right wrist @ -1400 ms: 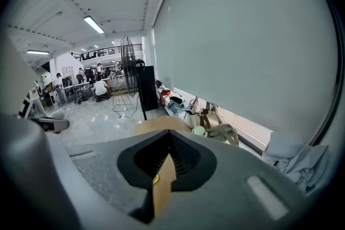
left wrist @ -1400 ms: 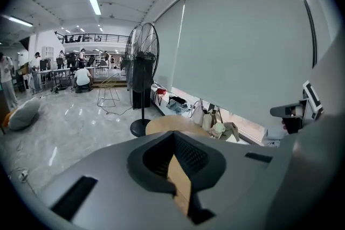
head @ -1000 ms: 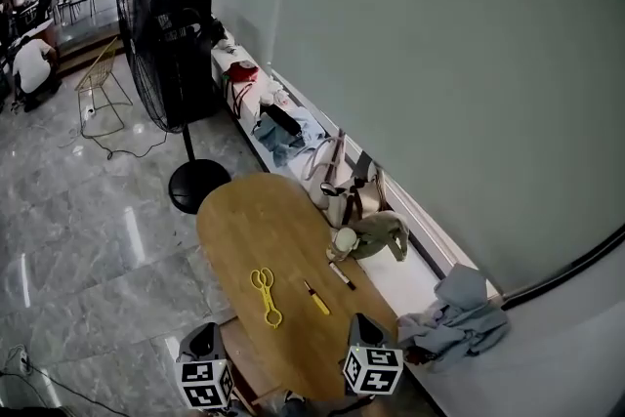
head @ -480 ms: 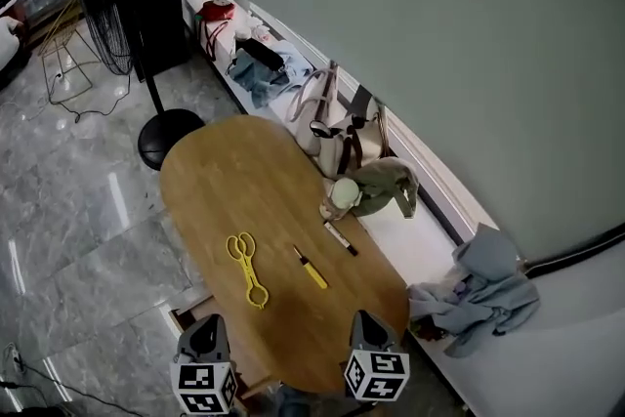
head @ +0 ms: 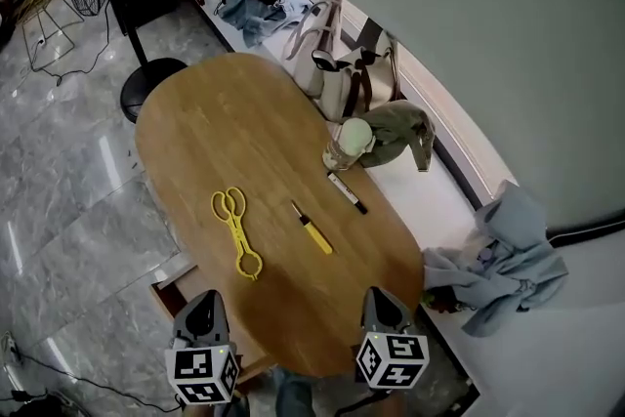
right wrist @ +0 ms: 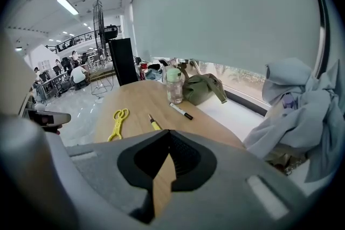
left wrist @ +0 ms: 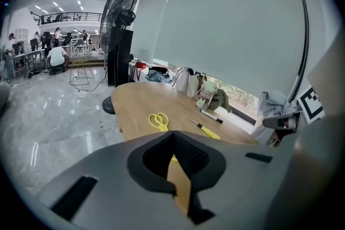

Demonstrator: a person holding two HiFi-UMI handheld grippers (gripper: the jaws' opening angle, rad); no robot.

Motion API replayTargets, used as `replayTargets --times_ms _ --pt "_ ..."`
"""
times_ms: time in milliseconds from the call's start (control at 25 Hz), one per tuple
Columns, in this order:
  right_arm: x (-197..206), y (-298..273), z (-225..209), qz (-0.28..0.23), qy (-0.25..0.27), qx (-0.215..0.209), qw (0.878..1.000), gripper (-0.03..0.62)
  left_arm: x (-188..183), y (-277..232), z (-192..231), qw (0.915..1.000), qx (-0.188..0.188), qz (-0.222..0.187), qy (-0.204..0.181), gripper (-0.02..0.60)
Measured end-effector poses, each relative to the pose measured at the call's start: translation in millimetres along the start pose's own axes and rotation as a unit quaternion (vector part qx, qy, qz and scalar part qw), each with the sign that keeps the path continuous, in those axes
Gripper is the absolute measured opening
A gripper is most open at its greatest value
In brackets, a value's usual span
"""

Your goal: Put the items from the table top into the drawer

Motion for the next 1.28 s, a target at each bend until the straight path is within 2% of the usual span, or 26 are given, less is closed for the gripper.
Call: replayTargets --times_ms 240,520,600,960,1280 --pt "-1 -7 -4 -0.002 -0.003 -0.006 1.000 0.005 7 0 -2 0.9999 0.000 0.011 -0.004 -0.005" --pt "-6 -26 -9 0.009 0.011 -0.035 0.999 0.006 10 -8 -1 0.9997 -0.012 0.018 0.007 -0.005" --pt "-8 -33 -11 0.018 0.022 -0.041 0.999 0.031 12 -9 -1 0.9996 -0.015 0.022 0.009 -0.005" --pt "-16 -77 -25 0.050 0.080 -0.063 0.994 0.071 27 -19 -7 0.9989 -0.026 0.034 0.020 -0.005" --pt "-26 -125 -33 0.088 0.158 -0.095 0.979 0.098 34 -26 -1 0.9969 -0.051 0.036 0.047 -0.005"
Point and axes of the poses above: the fingertips, and each gripper's own axes: y backward along the fingers, z to its left, x out of its underside, the point moved 6 cm from there along y, backward along the fingers, and after that the axes turned 7 degrees about -z, right-handed, at the moved point
